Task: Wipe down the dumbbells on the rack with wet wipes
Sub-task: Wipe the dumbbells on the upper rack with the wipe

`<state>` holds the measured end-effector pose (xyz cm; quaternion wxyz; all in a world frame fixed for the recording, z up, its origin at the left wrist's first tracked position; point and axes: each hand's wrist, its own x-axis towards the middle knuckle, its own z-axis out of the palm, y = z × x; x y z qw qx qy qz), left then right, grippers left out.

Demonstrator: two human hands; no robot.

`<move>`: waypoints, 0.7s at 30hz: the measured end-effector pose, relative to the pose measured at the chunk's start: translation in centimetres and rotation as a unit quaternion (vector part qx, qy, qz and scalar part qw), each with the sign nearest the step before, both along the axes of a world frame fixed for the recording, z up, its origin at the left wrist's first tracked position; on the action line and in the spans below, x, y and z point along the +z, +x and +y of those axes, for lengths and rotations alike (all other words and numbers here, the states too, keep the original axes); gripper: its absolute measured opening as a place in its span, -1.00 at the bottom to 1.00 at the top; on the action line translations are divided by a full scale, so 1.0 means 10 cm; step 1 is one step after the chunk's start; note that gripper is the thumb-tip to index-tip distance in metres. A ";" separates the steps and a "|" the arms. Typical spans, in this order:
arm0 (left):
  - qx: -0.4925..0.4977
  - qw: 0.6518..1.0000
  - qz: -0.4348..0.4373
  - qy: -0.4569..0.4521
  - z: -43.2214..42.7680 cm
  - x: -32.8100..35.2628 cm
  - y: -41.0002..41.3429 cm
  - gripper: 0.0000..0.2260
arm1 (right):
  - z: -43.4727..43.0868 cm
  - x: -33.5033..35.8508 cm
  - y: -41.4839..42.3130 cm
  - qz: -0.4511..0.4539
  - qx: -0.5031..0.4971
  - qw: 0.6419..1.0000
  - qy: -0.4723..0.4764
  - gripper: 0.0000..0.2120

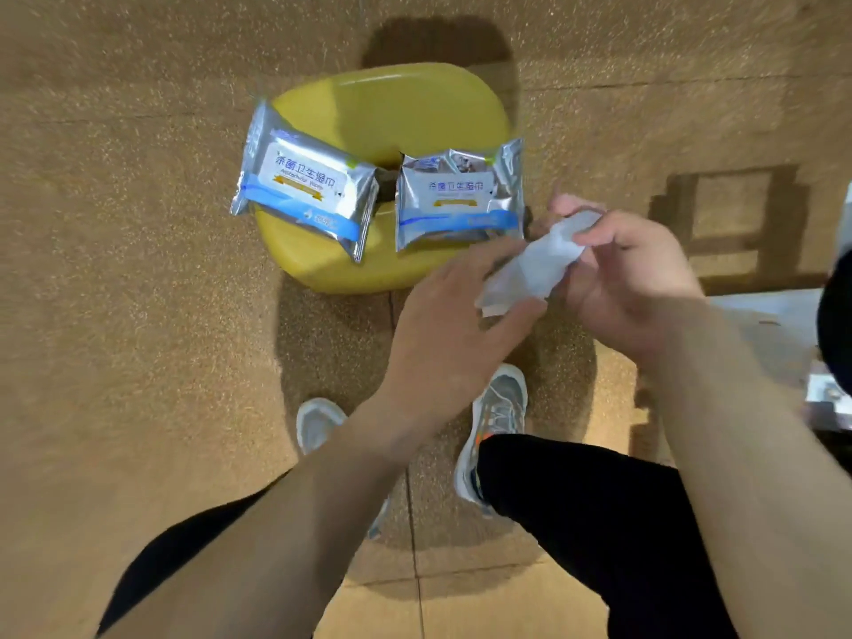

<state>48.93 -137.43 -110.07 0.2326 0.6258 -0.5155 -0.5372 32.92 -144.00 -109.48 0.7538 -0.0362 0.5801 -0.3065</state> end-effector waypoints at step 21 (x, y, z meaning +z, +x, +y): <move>0.207 0.936 0.117 0.261 -0.16 2.56 -0.12 -0.77 | 0.76 2.50 -0.17 -0.027 -0.059 0.994 -0.090 -0.58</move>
